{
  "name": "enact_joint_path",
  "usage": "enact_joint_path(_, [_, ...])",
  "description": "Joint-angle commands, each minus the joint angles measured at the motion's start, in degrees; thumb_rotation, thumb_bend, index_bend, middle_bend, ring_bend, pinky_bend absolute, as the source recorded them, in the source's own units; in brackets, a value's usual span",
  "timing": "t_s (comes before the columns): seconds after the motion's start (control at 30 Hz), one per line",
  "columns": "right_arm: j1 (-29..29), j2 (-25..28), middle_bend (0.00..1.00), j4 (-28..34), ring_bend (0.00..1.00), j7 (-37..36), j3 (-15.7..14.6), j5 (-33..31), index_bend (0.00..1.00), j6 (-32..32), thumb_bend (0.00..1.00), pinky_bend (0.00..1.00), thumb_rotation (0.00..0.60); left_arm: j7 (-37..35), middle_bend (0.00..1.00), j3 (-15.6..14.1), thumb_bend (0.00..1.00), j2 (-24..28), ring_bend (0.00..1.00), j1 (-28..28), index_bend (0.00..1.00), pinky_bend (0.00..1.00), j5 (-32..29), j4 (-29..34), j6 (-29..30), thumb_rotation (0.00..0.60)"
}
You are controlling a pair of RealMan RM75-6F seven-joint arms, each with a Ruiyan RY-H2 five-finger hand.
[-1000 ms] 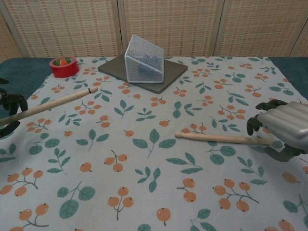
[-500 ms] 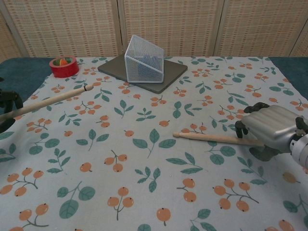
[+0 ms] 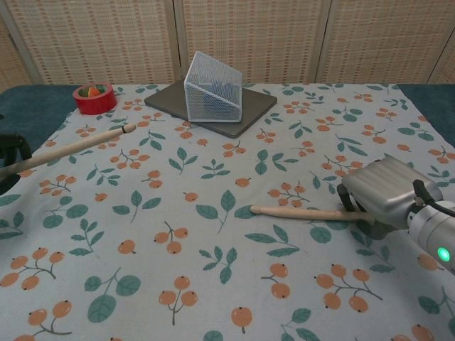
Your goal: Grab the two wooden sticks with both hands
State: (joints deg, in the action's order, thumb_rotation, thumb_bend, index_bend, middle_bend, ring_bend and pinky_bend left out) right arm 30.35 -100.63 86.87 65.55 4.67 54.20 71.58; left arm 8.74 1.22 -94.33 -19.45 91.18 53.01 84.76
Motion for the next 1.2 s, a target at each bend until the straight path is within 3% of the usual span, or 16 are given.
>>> enact_joint_path(0.03, [0.0, -0.1, 0.68, 0.0, 0.49, -0.8, -0.6, 1.3, 0.85, 0.7, 0.36, 0.32, 0.6, 0.1, 0.84, 0.1, 0.53, 0.1, 0.45, 0.0, 0.83, 0.15, 0.0, 0.0, 0.0, 0.6])
enact_joint_path(0.23, [-0.6, 0.9, 0.82, 0.2, 0.59, -5.9, -2.1, 6.9, 1.0, 1.9, 0.36, 0.33, 0.6, -0.1, 0.84, 0.5, 0.53, 0.7, 0.45, 0.1, 0.83, 0.15, -0.3, 0.7, 0.0, 0.6])
enact_joint_path(0.53, [-2.8, 6.8, 0.83, 7.8, 0.61, -16.6, -3.7, 17.0, 1.0, 5.4, 0.37, 0.33, 0.6, -2.9, 0.84, 3.7, 0.54, 4.3, 0.47, -1.4, 0.83, 0.15, -3.3, 4.4, -2.4, 0.6])
enact_joint_path(0.67, [-3.1, 6.9, 0.84, 9.8, 0.61, -21.2, -3.3, 21.7, 1.0, 6.6, 0.37, 0.33, 0.6, -2.7, 0.84, 3.9, 0.54, 5.3, 0.47, -2.1, 0.83, 0.15, -3.4, 8.2, -3.4, 0.6])
enact_joint_path(1.2, [1.1, -1.8, 0.84, 9.4, 0.61, -18.2, 2.5, 19.5, 1.0, 1.8, 0.37, 0.33, 0.6, 12.5, 0.84, 1.5, 0.54, 3.0, 0.48, -4.3, 0.83, 0.16, 2.7, 27.2, -3.6, 0.6])
